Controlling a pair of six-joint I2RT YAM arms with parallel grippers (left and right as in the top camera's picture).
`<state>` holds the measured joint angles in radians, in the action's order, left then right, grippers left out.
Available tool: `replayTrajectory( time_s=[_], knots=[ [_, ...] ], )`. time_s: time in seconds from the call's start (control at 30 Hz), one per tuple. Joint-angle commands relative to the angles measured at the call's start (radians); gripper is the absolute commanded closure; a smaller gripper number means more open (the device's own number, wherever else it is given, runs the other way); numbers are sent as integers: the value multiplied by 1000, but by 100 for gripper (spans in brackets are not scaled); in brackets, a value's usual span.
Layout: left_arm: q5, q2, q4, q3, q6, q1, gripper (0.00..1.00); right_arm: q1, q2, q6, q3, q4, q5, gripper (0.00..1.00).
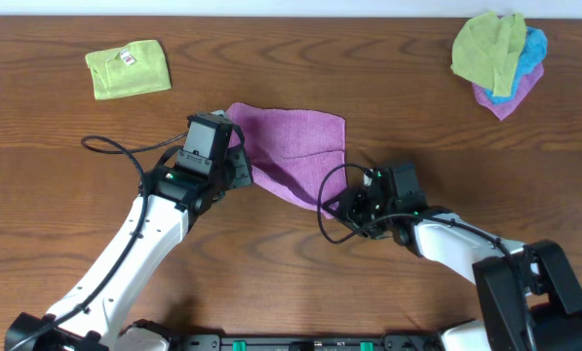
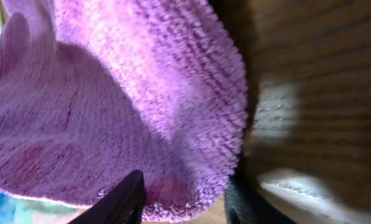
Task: Fold the cloth
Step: 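Grasp the bottom-right corner with the right gripper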
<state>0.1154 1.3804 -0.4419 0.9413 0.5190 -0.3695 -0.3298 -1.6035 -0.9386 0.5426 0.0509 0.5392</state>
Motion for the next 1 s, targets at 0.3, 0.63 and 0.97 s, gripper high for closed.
replayTrajectory(
  time_s=[0.3,0.63,0.97],
  knots=[
    [-14,5,-8,23,-26,4,94,-10,-33,-27,-27,-6,-139,98],
    [-79,5,-113,23,-160,5,94,-8,2,23,32,-1,12,98],
    [-82,5,-132,23,-183,5,94,23,157,163,227,-288,-16,98]
  ],
)
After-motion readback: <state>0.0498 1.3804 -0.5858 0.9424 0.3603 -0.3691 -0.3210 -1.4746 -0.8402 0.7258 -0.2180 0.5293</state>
